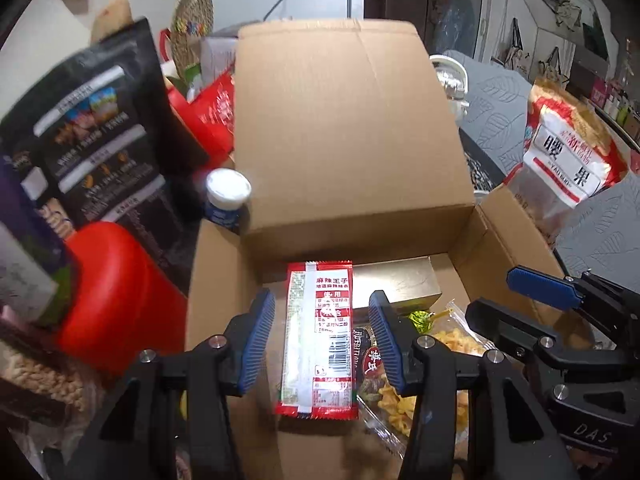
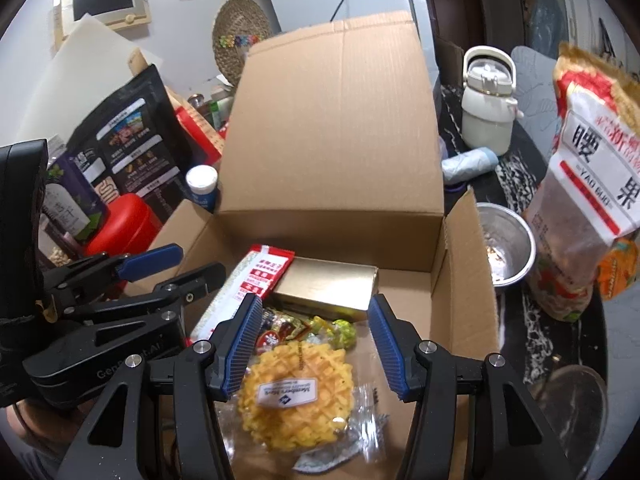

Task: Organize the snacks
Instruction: 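Open both tools to drop the strip packet and lollipop into the box, then move both open tools back toward the remaining snacks on the counter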

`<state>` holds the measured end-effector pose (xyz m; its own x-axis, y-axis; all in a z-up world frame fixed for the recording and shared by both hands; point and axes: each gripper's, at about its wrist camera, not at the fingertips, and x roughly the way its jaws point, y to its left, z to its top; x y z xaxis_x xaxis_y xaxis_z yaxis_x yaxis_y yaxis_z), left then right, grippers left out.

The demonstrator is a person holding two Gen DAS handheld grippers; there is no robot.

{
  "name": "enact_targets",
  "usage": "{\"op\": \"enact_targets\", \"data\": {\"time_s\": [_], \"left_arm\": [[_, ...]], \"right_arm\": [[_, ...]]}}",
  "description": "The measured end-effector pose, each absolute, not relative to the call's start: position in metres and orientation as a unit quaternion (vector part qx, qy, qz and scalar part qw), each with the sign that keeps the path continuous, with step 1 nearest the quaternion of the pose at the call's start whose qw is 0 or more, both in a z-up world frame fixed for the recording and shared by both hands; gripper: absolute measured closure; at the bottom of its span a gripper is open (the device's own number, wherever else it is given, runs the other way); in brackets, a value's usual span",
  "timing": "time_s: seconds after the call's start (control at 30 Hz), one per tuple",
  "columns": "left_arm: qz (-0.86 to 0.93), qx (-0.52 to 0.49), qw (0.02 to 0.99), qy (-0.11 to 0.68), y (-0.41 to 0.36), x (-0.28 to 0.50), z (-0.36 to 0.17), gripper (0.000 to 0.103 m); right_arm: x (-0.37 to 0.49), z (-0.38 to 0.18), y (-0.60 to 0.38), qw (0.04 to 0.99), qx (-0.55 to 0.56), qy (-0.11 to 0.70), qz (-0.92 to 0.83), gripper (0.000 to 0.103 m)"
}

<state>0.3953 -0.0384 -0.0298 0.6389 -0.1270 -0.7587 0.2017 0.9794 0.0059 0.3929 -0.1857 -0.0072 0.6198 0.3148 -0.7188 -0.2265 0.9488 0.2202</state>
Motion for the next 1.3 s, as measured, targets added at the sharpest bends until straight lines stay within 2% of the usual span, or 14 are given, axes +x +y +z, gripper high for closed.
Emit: {"op": "enact_targets", "data": {"time_s": [0.77, 0.87, 1.03, 1.1, 1.23, 1.3], "left_arm": [[-0.095, 0.046, 0.945, 0.31, -0.017, 0.265, 0.079, 0.054], [-0.095, 0.046, 0.948, 0.301, -0.013, 0.246, 0.089, 0.054], [-0.105, 0.045, 0.95, 0.292, -0.008, 0.213, 0.097, 0.054], [-0.107, 0.047, 0.95, 0.29, -0.007, 0.2, 0.098, 0.054], [-0.11, 0.055, 0.952, 0.282, -0.002, 0.173, 0.098, 0.054], [-0.115, 0.051, 0.951, 0.282, 0.003, 0.161, 0.096, 0.053]], "right_arm": [[0.268, 0.096, -0.179, 0.937, 0.013, 0.312, 0.154, 0.047], [0.248, 0.106, -0.179, 0.942, 0.009, 0.299, 0.153, 0.043], [0.214, 0.117, -0.178, 0.947, 0.004, 0.284, 0.148, 0.041], [0.199, 0.121, -0.177, 0.95, 0.003, 0.277, 0.146, 0.036], [0.174, 0.123, -0.174, 0.952, -0.001, 0.269, 0.147, 0.035], [0.161, 0.121, -0.171, 0.952, -0.005, 0.267, 0.149, 0.029]]}}
